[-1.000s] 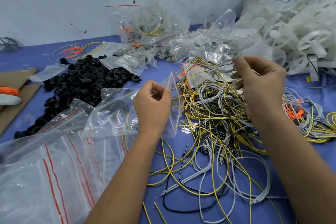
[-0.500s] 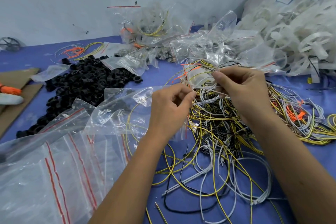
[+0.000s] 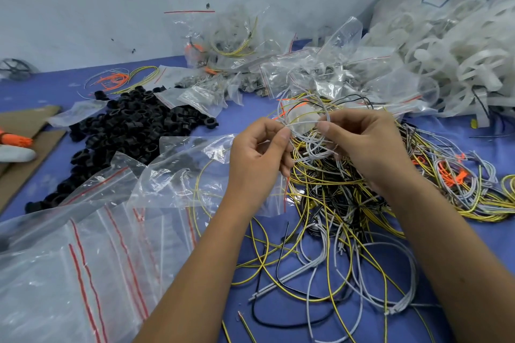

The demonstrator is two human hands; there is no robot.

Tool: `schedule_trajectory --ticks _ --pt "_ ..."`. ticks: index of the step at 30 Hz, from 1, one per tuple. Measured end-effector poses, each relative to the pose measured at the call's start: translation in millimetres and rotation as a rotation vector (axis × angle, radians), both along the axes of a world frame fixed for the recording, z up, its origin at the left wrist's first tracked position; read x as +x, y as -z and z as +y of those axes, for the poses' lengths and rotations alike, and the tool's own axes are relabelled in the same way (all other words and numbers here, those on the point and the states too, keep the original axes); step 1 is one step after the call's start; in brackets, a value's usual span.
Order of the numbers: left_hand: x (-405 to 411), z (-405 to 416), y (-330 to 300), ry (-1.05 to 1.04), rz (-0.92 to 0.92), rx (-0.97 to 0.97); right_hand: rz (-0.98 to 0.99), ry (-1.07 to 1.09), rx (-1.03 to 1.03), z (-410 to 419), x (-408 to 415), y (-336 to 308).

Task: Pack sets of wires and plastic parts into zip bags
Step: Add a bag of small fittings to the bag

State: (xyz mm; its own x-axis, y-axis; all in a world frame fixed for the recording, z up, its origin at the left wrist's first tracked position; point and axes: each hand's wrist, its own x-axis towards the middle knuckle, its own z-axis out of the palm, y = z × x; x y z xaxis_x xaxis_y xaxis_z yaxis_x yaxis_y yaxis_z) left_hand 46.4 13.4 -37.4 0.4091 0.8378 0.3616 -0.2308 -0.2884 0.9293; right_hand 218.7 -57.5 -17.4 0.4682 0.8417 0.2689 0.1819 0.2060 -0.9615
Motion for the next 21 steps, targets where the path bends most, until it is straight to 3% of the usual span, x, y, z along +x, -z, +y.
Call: schedule_trajectory --ticks 5,8,12,14,17,21 --pt "3 -1 2 -0.026 0.014 0.001 -0.375 0.269 -0.028 -1 2 1" --pt "2 -1 -2 -0.058 -0.055 -0.003 -0.487 0.202 0.009 -4 -3 -6" --pt "2 -3 -10 -0.021 -0.214 -0.06 0.046 -0.256 -0.033 -8 -13 -16" --pt "2 -4 -14 0.004 -0.284 -0.093 0.215 -0.472 -0.128 -10 -18 -15" --pt "1 -3 -15 0.037 -0.324 -0.105 0.29 -0.497 -0.143 -10 -20 -13" --pt "2 -4 -16 -0.047 -0.241 -0.087 0.253 -0.327 -0.15 -6 -14 -10"
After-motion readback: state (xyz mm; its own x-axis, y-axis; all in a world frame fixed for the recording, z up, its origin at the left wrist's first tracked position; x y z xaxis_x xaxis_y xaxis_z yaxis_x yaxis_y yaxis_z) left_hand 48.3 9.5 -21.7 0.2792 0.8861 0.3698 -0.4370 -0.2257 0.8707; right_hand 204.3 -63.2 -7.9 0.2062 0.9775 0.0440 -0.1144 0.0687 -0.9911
